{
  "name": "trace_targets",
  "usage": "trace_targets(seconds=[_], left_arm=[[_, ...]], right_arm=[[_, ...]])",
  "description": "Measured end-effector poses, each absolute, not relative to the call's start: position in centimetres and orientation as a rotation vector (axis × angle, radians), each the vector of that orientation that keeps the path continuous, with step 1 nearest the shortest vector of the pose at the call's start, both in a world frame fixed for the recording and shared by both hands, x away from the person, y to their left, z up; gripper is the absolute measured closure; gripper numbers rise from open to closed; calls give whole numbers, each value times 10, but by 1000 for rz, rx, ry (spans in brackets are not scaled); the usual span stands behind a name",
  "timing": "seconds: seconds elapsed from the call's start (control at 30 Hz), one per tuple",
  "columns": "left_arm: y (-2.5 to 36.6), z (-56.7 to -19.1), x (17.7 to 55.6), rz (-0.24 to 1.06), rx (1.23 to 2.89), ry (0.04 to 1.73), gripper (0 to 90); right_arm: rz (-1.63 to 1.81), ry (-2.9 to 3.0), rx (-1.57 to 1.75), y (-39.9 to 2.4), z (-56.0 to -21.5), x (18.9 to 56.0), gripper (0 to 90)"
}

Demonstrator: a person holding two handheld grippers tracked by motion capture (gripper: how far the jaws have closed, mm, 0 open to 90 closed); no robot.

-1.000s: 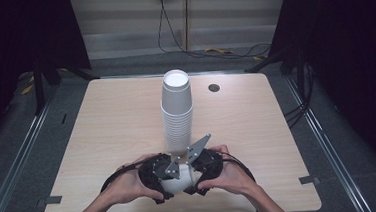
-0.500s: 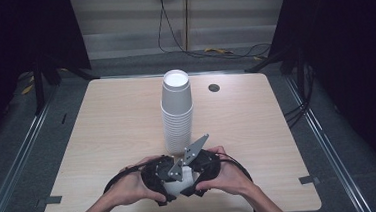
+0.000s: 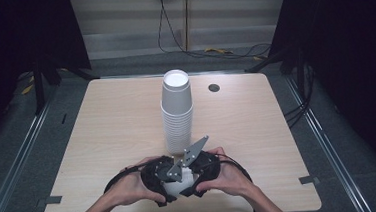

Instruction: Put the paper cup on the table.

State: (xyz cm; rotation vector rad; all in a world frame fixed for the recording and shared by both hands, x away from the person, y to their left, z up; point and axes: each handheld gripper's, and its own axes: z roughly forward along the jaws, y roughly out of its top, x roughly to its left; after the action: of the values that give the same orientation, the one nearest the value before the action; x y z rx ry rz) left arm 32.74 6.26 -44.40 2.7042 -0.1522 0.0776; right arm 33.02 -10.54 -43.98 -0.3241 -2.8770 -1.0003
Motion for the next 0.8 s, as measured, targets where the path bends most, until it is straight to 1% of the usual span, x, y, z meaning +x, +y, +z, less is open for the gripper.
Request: trace_targets(seconds=[0.1, 0.2, 0.27, 0.3, 0.77, 0.8], left_arm=[[65, -443, 328, 82, 2688, -146, 142], [67, -445, 327, 70, 2641, -98, 136], [67, -445, 328, 77, 2637, -105, 135], [69, -445, 329, 55, 2622, -86, 136], [78, -440, 331, 114, 2526, -111, 144], [79, -441, 331, 100, 2505, -104, 144]], right_arm=[[-1014, -2875, -316, -106, -439, 331, 220], [-1015, -2875, -340, -107, -439, 330, 221], [-1022, -2883, -335, -107, -439, 330, 222], [-1026, -2880, -333, -107, -439, 330, 222], [-1036, -2912, -346, -108, -435, 328, 229], [-1037, -2916, -348, -109, -434, 328, 229]])
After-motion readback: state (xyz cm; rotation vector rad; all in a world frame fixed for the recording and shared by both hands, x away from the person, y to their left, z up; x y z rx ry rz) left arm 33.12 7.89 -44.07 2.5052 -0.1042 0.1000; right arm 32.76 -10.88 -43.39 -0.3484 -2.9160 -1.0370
